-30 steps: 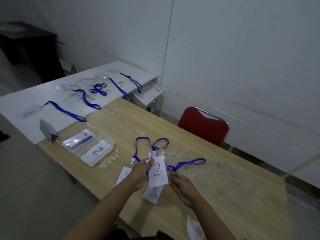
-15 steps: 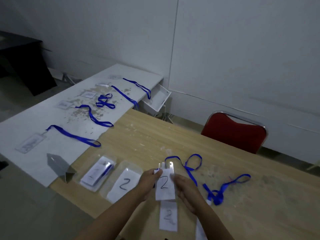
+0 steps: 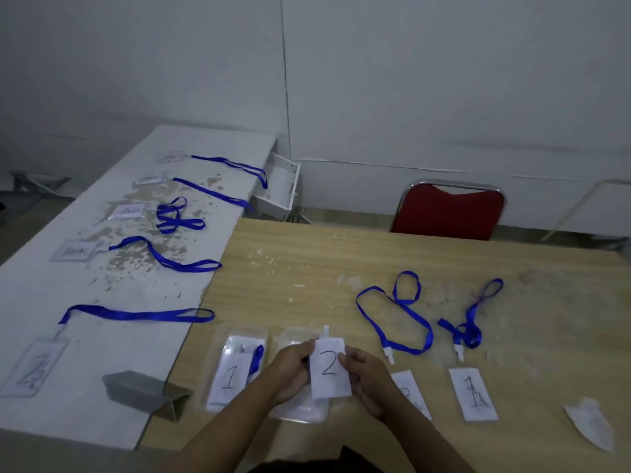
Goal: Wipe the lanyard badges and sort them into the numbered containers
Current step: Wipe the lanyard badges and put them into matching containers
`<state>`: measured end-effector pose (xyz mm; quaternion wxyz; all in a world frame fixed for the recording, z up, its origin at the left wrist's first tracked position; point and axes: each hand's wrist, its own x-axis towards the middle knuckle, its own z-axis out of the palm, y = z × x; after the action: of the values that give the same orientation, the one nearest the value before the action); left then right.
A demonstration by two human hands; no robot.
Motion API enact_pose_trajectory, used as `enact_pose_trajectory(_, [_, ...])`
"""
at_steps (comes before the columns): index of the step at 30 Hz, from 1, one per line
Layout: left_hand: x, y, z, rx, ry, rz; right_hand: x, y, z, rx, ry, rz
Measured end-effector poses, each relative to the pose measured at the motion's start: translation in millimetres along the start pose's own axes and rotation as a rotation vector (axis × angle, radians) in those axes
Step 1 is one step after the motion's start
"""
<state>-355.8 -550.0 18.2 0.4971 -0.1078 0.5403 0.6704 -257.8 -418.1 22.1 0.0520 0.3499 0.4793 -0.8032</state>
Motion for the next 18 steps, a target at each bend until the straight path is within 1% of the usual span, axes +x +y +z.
enact_pose_trajectory(2, [-2.0,0.6,-6.6,-0.059,-0.088,-0.059,-3.0,3.5,2.4,0.038,0.009,0.002])
enact_pose_trajectory(3, [-1.5,0.1,-10.2,-0.084,-0.108,-0.084,-3.9,4.9,3.3,0.05,0.006,0.008])
enact_pose_trajectory(8, [-1.7,-2.6,-31.7,-0.092,-0.135,-0.191,-4.6,14.0,11.9,0.059,-0.012,0.065])
enact_pose_trajectory(12, [2.0,-3.7,-41.1,-0.017,-0.05,-0.212,4.5,23.5,20.6,0.03,0.015,0.085])
enact_pose_trajectory(18, [1.7,-4.2,-28.4,0.104,0.128,-0.145,13.2,32.3,23.7,-0.041,0.1,0.09])
